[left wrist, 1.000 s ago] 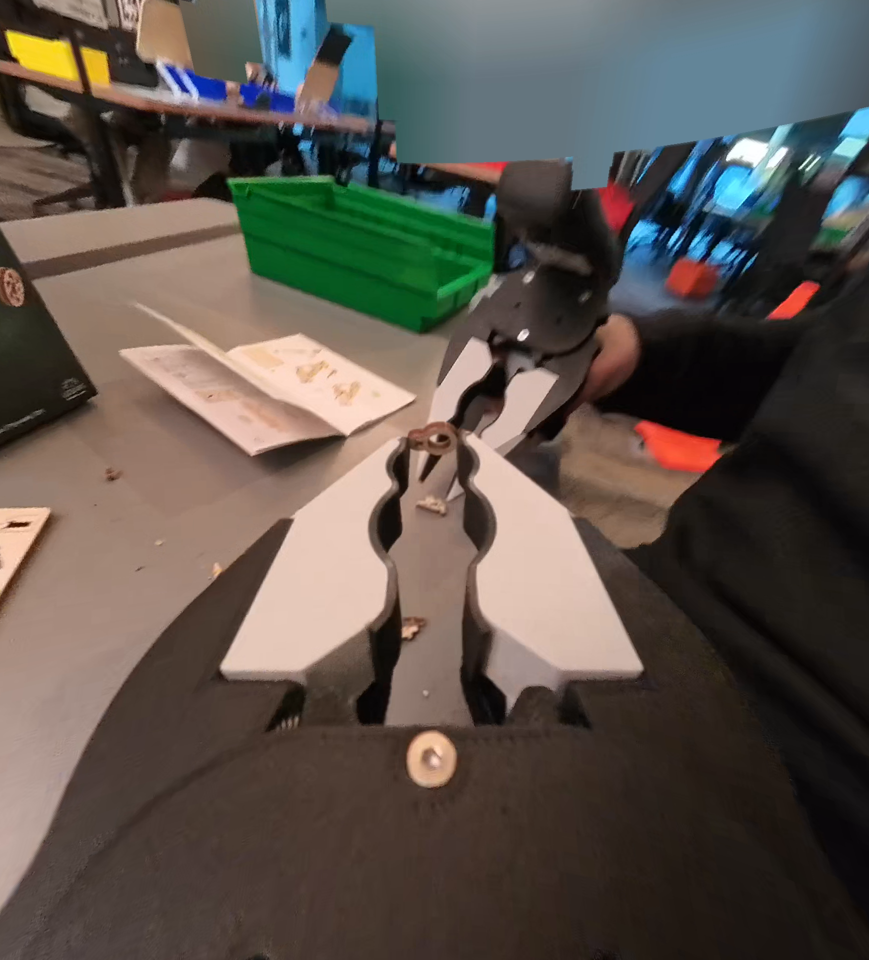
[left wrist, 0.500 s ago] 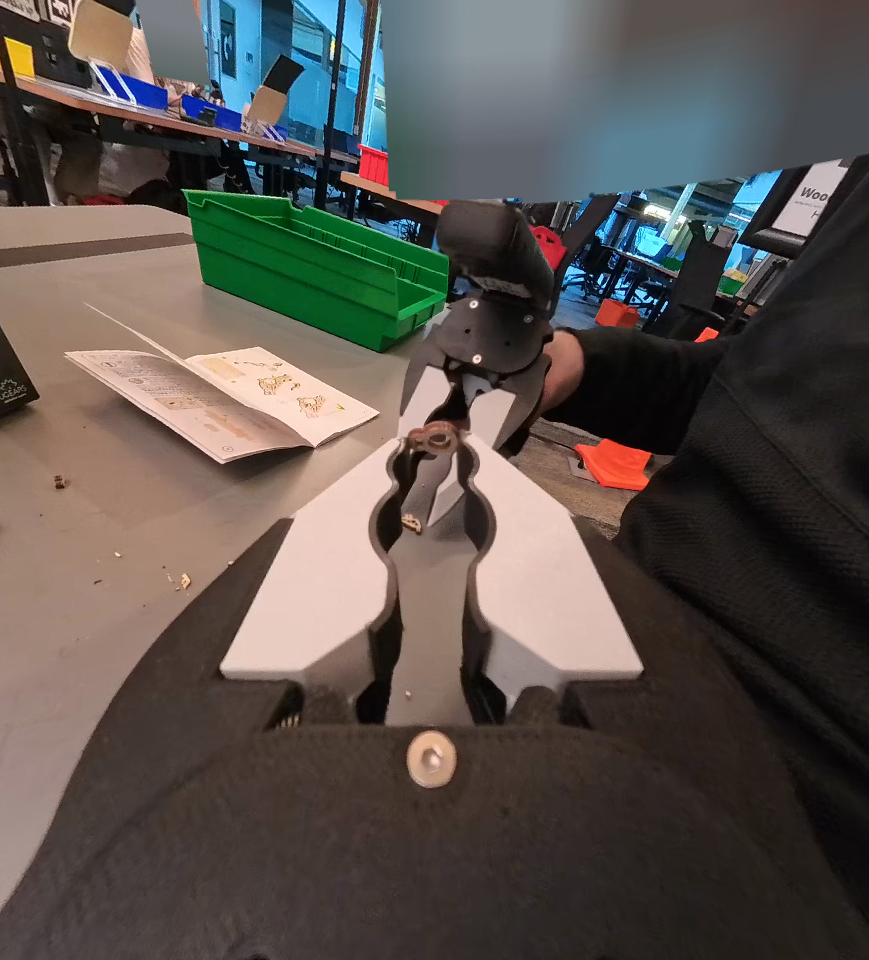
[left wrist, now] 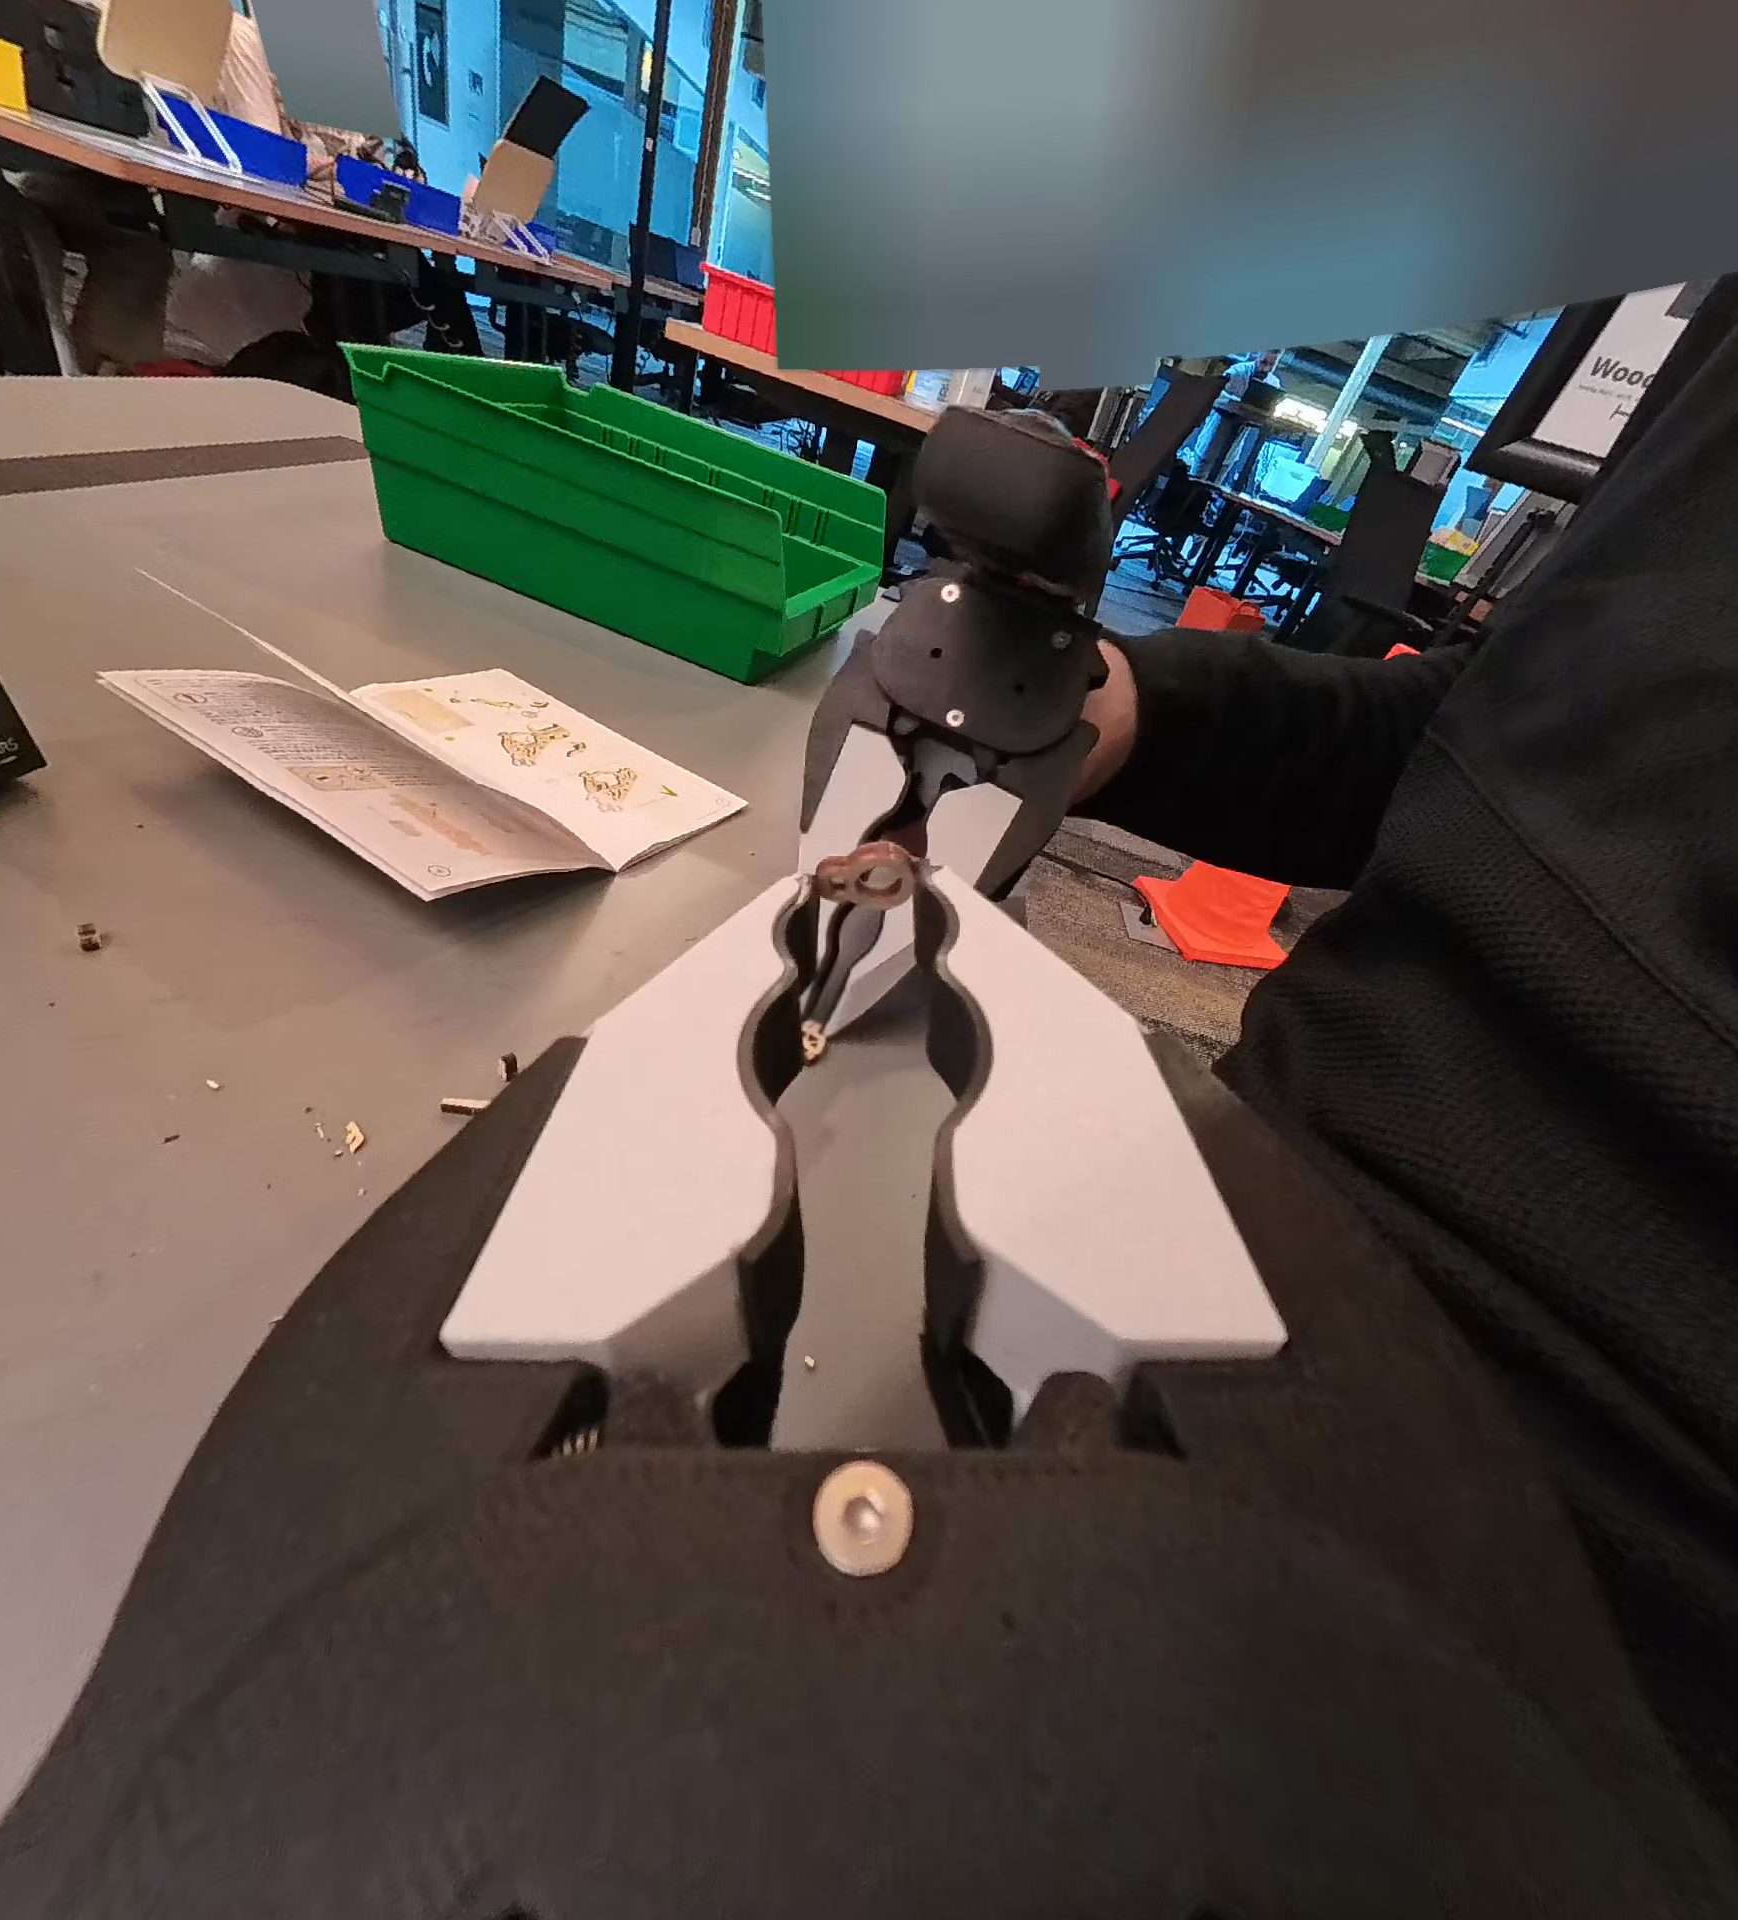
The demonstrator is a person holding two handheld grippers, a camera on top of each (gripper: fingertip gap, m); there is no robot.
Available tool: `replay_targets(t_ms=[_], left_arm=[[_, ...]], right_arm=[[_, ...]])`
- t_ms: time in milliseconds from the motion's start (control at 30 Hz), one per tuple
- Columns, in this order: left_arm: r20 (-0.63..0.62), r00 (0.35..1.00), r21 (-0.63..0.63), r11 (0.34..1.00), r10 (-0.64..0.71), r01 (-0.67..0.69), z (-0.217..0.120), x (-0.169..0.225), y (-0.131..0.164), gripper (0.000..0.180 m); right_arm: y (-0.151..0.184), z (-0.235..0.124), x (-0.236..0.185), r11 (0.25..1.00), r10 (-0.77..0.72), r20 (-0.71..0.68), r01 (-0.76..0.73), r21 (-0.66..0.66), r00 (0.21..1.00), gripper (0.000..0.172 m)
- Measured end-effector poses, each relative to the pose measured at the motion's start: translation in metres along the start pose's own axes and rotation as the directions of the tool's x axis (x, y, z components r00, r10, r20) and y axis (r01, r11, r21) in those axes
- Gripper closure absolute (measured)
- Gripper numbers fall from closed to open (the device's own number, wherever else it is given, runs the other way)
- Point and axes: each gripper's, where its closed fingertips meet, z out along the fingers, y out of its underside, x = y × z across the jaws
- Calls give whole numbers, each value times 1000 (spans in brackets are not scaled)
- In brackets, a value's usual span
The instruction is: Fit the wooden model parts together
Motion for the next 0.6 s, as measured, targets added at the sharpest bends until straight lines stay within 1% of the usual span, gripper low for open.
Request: replay_targets(t_ms=[33, 200, 267, 333, 467, 600], left_arm=[[0, 1000, 1, 1000, -1, 1, 0, 0, 0, 165], [-4, 1000, 8, 1000, -12, 12, 2, -1, 1, 165], [-7, 1000, 9, 1000, -22, 22, 2, -1, 2, 165], [-14, 999, 14, 999, -38, 38, 3, -3, 4, 165], [-37, 998, 19, 998, -57, 58, 7, -3, 2, 165], [-72, 995, 28, 997, -72, 74, 10, -1, -3, 165]], right_arm=[[-1, 0, 0, 1000, 5, -1, -5, 6, 1000, 167], [-6, 4, -1, 998, 34, -18, -33, 50, 999, 168], [-13, 0, 1, 995, 41, -34, -37, 93, 999, 169], [-26, -10, 1, 987, 53, -32, -47, 152, 998, 169], [-58, -33, 3, 971, 22, -65, -6, 238, 998, 169], [-85, -46, 5, 960, -17, -90, 41, 277, 996, 169]])
